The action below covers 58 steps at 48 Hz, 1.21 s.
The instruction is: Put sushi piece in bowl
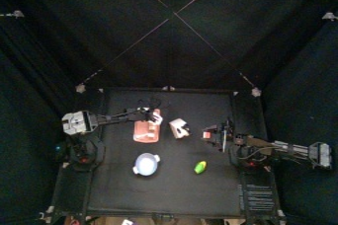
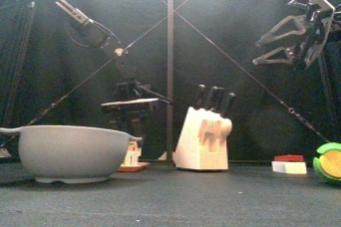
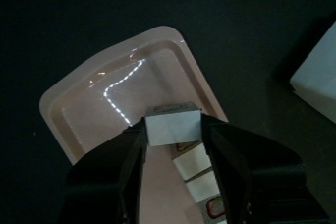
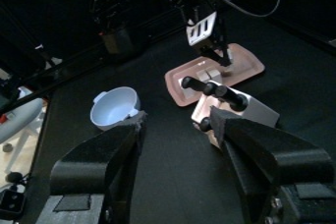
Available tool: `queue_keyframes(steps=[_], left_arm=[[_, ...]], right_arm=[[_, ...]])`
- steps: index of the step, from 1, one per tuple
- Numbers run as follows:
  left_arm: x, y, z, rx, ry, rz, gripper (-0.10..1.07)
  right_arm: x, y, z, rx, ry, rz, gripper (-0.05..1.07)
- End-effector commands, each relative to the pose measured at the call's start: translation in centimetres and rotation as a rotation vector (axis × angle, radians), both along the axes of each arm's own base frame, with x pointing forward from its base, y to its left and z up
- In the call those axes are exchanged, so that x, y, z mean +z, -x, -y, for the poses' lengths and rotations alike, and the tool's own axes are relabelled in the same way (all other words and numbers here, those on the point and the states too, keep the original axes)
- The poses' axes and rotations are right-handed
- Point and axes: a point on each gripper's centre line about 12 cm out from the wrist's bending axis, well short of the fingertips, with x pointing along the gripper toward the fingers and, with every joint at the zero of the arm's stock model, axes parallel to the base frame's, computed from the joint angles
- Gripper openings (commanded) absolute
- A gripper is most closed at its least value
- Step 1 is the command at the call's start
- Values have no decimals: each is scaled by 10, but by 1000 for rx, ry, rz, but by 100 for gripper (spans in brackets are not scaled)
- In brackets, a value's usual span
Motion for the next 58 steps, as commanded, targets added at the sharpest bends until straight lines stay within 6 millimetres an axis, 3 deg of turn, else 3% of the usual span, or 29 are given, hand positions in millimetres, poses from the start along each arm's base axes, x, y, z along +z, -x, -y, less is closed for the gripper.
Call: queue_keyframes(steps=[1,13,28,44,50,58], left_arm=[[29,-7,5,-23,-33,72,67],[73,-16,69,-182,-57,169,67],[88,-4,156,-404,-57,206,67],[61,32,235,-644,-35,133,67],[49,34,253,-689,-9,115,67],[29,29,257,-688,15,77,67]], right_arm=[[3,-2,1,-1,-9,8,88],[4,-2,1,-4,-13,11,88],[4,-2,2,-7,-21,14,88],[5,-2,2,-7,-22,17,88],[6,-3,2,-8,-22,20,88],[5,-3,2,-12,-36,22,88]])
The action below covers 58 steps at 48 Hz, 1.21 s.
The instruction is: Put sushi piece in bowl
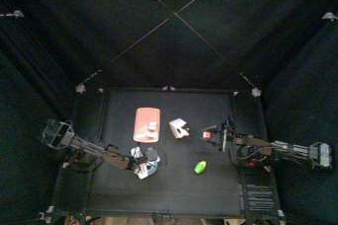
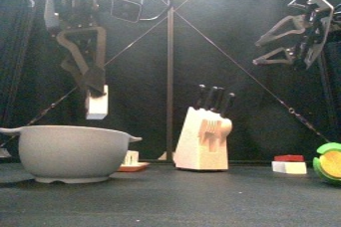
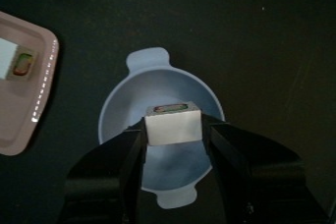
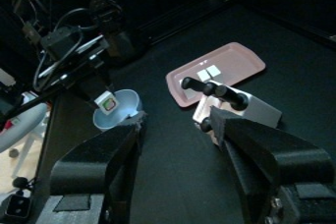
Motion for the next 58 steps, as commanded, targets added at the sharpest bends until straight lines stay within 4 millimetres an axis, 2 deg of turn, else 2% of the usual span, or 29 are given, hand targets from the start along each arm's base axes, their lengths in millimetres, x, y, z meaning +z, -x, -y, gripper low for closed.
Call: queue_keyframes(steps=[1,10,19,28,58], left_arm=[[-6,-4,2,5,9,-8,68],[-24,-5,5,30,33,-63,70],[-29,-6,3,58,65,-72,78],[-27,-8,3,71,80,-68,87],[-16,-9,-6,168,88,-8,87]], right_arm=[[6,-3,1,-2,-5,16,88],[4,-3,1,-3,-7,11,88],[4,-2,2,-6,-7,11,88],[3,-2,2,-6,-7,11,88],[4,-2,2,-6,-7,11,88]])
